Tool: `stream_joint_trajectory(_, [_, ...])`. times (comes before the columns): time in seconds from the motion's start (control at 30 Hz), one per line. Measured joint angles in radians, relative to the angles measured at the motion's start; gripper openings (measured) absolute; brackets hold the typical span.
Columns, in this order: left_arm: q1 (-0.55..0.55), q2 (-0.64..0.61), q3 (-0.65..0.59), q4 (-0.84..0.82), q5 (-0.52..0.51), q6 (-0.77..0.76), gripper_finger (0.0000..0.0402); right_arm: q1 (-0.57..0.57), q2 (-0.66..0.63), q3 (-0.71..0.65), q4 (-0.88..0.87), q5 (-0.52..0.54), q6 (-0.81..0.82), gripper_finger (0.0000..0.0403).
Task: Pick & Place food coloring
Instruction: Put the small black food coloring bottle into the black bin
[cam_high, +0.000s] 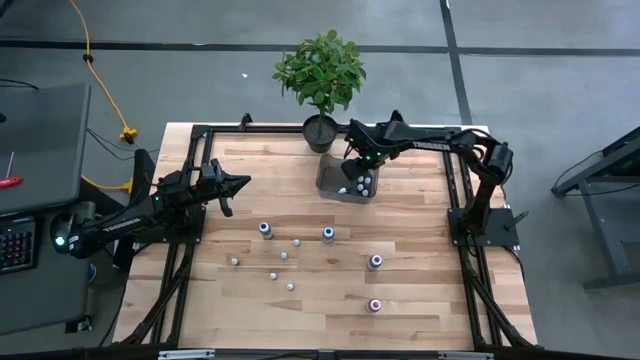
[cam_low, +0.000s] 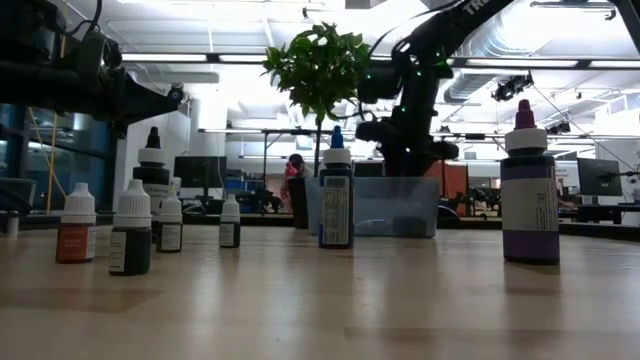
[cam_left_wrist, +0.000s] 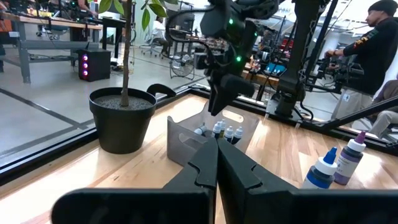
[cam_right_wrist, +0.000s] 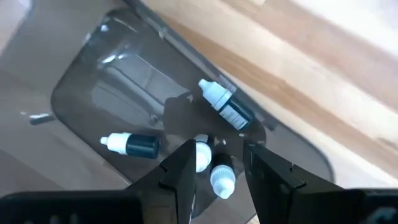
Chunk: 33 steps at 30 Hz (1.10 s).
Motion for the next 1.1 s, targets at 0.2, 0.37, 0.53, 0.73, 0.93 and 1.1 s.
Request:
stream_joint_trajectory(0.2, [0.0,0.0,0.0,0.0,0.0,0.0,0.0,0.024,0.0,0.107,-0.087,0.018,-0.084,0.0124])
stream_joint_trajectory(0.37, [0.0,0.0,0.0,0.0,0.0,0.0,0.0,0.078,0.0,0.205,-0.181,0.0,-0.168,0.0124])
stream_joint_trajectory(0.53, [0.0,0.0,0.0,0.0,0.0,0.0,0.0,0.145,0.0,0.301,-0.29,-0.026,-0.235,0.0124])
stream_joint_trajectory(0.73, [0.0,0.0,0.0,0.0,0.0,0.0,0.0,0.236,0.0,0.358,-0.325,-0.152,-0.296,0.0124])
stream_joint_trajectory(0.93, [0.0,0.0,0.0,0.0,0.0,0.0,0.0,0.331,0.0,0.366,-0.302,-0.265,-0.358,0.0124])
stream_joint_trajectory(1.1, [0.0,0.0,0.0,0.0,0.0,0.0,0.0,0.407,0.0,0.366,-0.253,-0.356,-0.468,0.0124])
